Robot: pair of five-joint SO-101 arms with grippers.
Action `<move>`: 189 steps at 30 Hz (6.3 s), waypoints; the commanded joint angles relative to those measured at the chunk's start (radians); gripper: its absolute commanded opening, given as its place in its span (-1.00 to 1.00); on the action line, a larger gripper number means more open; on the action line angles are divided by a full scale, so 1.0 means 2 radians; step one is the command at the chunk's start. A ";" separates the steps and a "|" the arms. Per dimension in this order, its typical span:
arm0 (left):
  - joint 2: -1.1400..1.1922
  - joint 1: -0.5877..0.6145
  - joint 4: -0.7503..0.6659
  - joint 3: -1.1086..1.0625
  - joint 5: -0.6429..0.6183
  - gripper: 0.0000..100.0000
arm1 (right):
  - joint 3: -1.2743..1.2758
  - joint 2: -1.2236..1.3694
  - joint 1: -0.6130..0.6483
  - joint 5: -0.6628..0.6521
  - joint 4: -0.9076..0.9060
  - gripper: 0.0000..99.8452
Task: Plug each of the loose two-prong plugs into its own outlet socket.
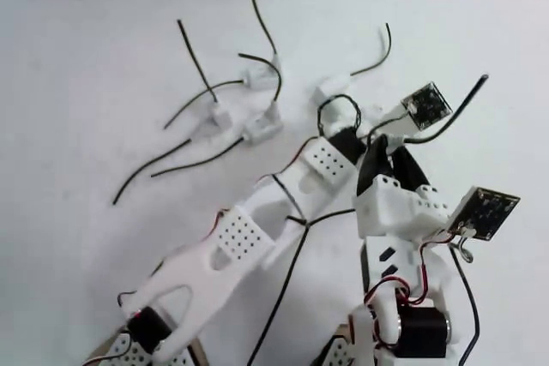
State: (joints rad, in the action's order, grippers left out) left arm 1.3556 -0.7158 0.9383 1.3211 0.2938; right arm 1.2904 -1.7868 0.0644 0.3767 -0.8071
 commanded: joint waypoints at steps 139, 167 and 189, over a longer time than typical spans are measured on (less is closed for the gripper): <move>-0.781 0.196 0.187 -0.862 0.146 -0.47 | 0.022 0.000 0.072 -0.109 -0.012 -0.96; -1.325 0.359 -0.077 -1.293 -0.100 -0.49 | -0.097 0.268 0.364 -0.166 -0.034 -0.96; -1.361 0.249 -0.016 -1.289 -0.054 -0.49 | -0.089 0.297 0.415 -0.166 -0.025 -0.96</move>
State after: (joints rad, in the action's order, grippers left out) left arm -1.3510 -0.1834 0.9091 -1.3195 0.1772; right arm 1.1370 -1.1976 0.8853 0.0361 -0.8777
